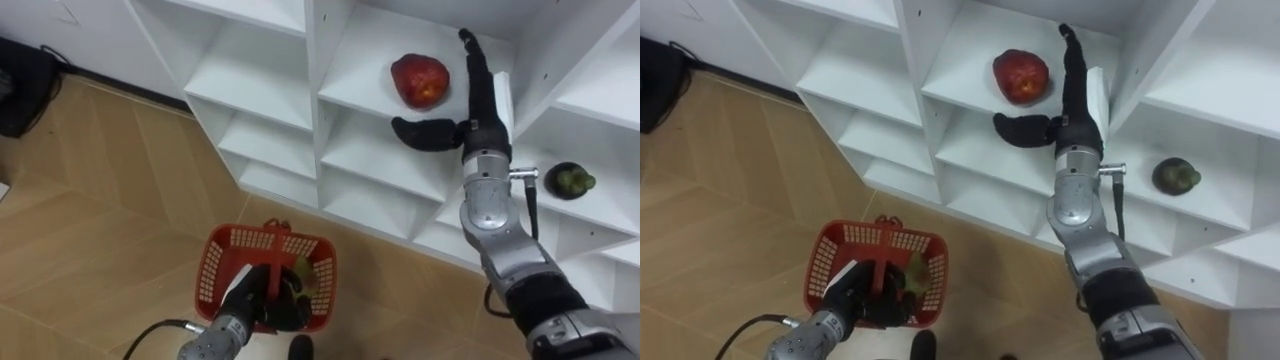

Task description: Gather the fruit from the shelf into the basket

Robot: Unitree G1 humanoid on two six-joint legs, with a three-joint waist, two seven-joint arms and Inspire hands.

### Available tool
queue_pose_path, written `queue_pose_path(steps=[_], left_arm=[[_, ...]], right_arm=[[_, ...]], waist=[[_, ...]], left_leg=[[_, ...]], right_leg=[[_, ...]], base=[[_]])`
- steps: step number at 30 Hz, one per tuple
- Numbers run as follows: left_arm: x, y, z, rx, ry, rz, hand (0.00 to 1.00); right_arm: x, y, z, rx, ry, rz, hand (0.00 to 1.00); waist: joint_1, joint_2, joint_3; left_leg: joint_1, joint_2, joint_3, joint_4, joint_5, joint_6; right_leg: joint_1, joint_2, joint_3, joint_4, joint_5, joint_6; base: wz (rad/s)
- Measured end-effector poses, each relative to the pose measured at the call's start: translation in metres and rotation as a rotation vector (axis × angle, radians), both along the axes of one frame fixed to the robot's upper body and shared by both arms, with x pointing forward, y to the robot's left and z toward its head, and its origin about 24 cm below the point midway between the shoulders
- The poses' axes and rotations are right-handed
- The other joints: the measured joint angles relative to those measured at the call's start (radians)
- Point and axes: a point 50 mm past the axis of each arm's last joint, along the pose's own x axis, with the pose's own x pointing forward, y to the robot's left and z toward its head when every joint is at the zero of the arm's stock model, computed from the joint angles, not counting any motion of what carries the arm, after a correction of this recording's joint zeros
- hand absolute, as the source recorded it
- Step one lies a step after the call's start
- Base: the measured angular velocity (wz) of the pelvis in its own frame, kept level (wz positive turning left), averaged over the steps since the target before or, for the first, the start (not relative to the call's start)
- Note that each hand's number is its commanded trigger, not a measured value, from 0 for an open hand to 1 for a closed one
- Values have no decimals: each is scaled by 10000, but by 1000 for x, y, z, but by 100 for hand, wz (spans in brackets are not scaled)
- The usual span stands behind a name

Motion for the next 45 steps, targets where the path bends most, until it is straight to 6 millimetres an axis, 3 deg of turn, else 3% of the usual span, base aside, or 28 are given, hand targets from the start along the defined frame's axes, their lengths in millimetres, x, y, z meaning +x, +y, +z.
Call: queue_pose_path(steps=[9,22,31,45], left_arm=[[5,-1,2,44,-97,-138,100],[8,0,4,170,-169,-331,100],[6,2,2,125,-28,-284,100],[4,5,0,388,34,-32,100]], right_arm=[[2,8,1,-907,164,667,100],[19,-3,19,-793,-118,-177,100],[18,0,13,45,156,-299,100],[13,6,10,276,-71,-420,100]], waist=[[20,3,2],[63,-59,37],[187,-86,115],[213,-70,105]], left_leg=[[-14,86,79,-12,21,-33],[18,97,228,-105,49,-44],[126,143,455,-218,47,-42],[109,143,385,-193,48,-42]], right_leg=[[-5,5,-90,-31,-8,-72],[39,-9,-150,-28,-65,-76],[86,10,-82,-27,-75,-84],[81,44,-53,-91,-84,-82]], base=[[-1],[3],[-2],[0]])
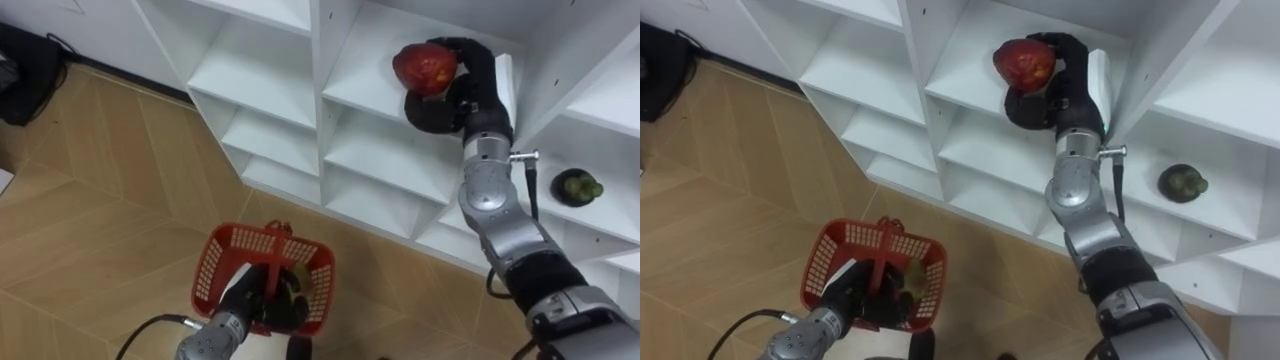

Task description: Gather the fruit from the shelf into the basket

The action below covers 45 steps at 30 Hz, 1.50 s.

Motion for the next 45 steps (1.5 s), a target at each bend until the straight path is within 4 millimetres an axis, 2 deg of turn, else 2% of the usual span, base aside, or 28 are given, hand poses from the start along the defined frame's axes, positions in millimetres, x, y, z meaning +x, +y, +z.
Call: queue_pose_path(steps=[3,9,11,12,13,15,19,22,27,34,39,45], left_arm=[[1,0,1,25,-68,153,100],[4,-6,3,-150,-228,188,100],[4,-8,3,-215,-270,213,100],[3,-8,3,-194,-276,243,100],[2,-7,2,-174,-251,292,100],[2,-7,2,-170,-277,310,100],[0,-6,1,-86,-286,510,100],[0,-5,2,-192,-410,883,100],[-3,-6,1,-284,-605,1119,100],[-2,-12,4,-559,-811,1044,100],[-2,-13,4,-623,-843,978,100],[0,-13,7,-759,-948,869,100]], right_arm=[[-8,5,-2,24,-163,238,100],[-26,32,-10,171,-227,1772,100],[-31,39,-15,159,-35,2262,100],[-35,42,-19,132,126,2550,100],[-39,43,-25,70,425,2799,100],[-49,43,-39,-23,1124,3070,100],[-78,40,-68,198,2557,3546,100],[-90,42,-72,471,2729,3769,100],[-100,47,-62,287,2251,4342,100],[-127,44,-85,454,3393,4680,100],[-130,42,-88,100,3658,4907,100],[-131,38,-92,-82,4055,4943,100]], waist=[[-2,30,-26],[-41,56,-59],[-83,62,-131],[-144,91,-200],[-175,99,-310],[-191,130,-378],[-269,173,-385],[-401,203,-379],[-718,274,-376],[-804,366,-367],[-1023,393,-369],[-1074,389,-369]], left_leg=[[-18,1,-4,-1,0,0],[-27,8,78,-1,0,0],[-12,8,78,10,0,0],[16,5,83,17,0,1],[40,4,76,17,0,1],[75,8,77,20,0,1],[68,13,94,37,4,4],[72,17,194,30,5,5],[108,17,225,16,3,5],[53,64,343,-21,-25,7],[-61,64,385,-27,-26,7],[-99,110,564,-29,-39,7]], right_leg=[[-1,7,-3,-39,1,-1],[-69,-3,31,42,5,-1],[-51,-5,33,52,6,-1],[-9,-7,35,51,6,-1],[4,-9,54,51,9,0],[33,-9,26,64,11,-2],[-25,-10,74,45,25,-11],[-60,-6,201,67,29,-7],[-23,15,243,26,34,4],[-98,73,292,-87,60,15],[-272,66,330,41,59,14],[-386,114,563,60,64,9]], base=[[0],[-1],[0],[0],[0],[0],[-5],[-6],[-1],[-3],[-3],[-7]])
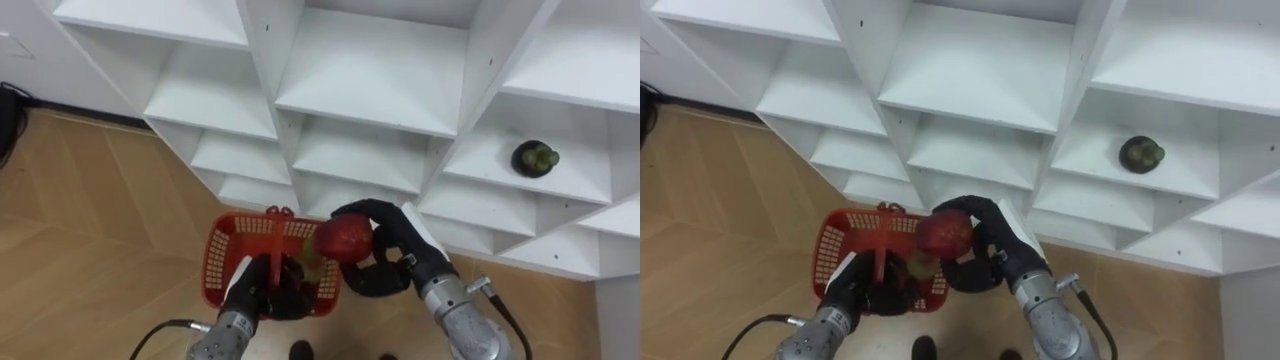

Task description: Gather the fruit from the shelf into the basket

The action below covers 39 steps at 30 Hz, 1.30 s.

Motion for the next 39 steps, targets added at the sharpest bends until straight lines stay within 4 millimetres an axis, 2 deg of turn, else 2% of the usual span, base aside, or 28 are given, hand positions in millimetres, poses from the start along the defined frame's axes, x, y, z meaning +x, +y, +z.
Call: queue_pose_path(steps=[6,15,22,28,39], left_arm=[[3,-3,11,-844,-463,234,100],[2,-6,16,-1194,-683,92,100],[6,-13,27,-1966,-1128,-339,100],[6,-18,32,-2717,-1253,-743,100],[11,-25,46,-3252,-1782,-1787,100]], right_arm=[[-1,-3,-3,-436,72,32,100],[-1,-11,-8,-915,161,-249,100],[-1,-12,-8,-1143,41,-242,100],[2,-19,-6,-1202,-111,-670,100],[3,-20,-5,-1197,-134,-693,100]], waist=[[-29,2,0],[-75,-3,0],[-259,-32,-1],[-286,-47,-4],[-286,-147,-30]], left_leg=[[7,57,36,25,-18,-27],[9,55,40,23,-19,-26],[-14,56,85,23,-18,-26],[-105,73,84,51,-18,-26],[-62,71,87,48,-18,-26]], right_leg=[[2,51,26,-9,21,-34],[-9,50,26,-13,21,-34],[-96,42,53,5,21,-35],[-161,50,50,-2,28,-47],[-125,52,150,-8,44,-43]], base=[[-2],[0],[-3],[0],[0]])
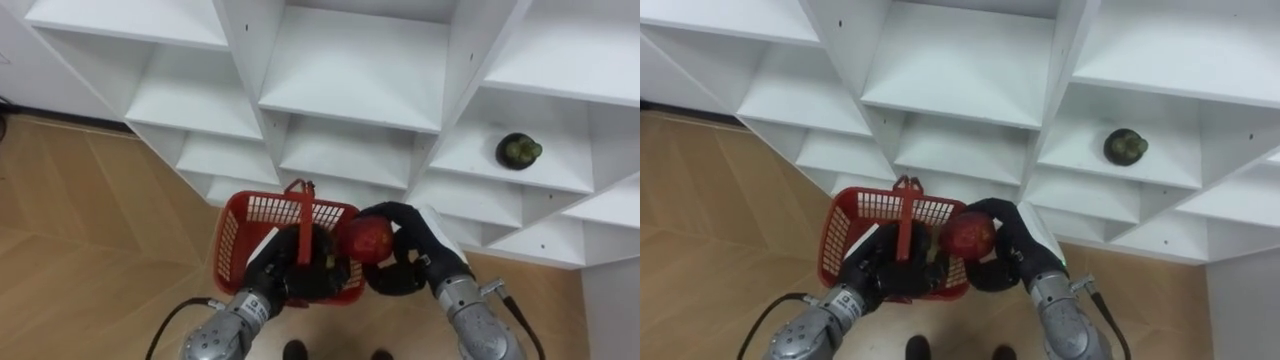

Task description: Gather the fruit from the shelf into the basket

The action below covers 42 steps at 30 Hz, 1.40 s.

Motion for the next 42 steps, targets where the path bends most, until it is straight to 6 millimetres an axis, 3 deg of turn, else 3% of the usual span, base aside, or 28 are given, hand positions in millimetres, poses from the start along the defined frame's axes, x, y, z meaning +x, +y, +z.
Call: queue_pose_path(steps=[23,24,25,26,42], left_arm=[[-4,-15,14,-2260,-65,-1666,100],[-5,-15,14,-2435,-5,-1640,100],[-5,-16,14,-2685,47,-1582,100],[-5,-17,14,-2827,89,-1571,100],[-6,-25,21,-3831,286,-1852,100]], right_arm=[[7,3,4,-73,-15,349,100],[7,2,3,-69,18,337,74],[7,2,2,-99,62,327,56],[6,1,2,-113,79,323,2],[6,0,1,-173,128,388,0]], waist=[[-164,16,8],[-198,19,10],[-212,21,11],[-214,22,12],[-167,83,14]], left_leg=[[-48,36,22,13,-3,-6],[-47,36,17,13,-3,-6],[-47,36,15,13,-4,-6],[-47,36,15,13,-4,-7],[-66,38,26,10,-8,-12]], right_leg=[[-26,3,70,-6,6,-5],[-24,6,74,-10,6,-5],[-26,6,76,-10,7,-5],[-27,7,77,-11,7,-5],[-79,12,108,-6,6,-6]], base=[[0],[0],[0],[0],[0]])
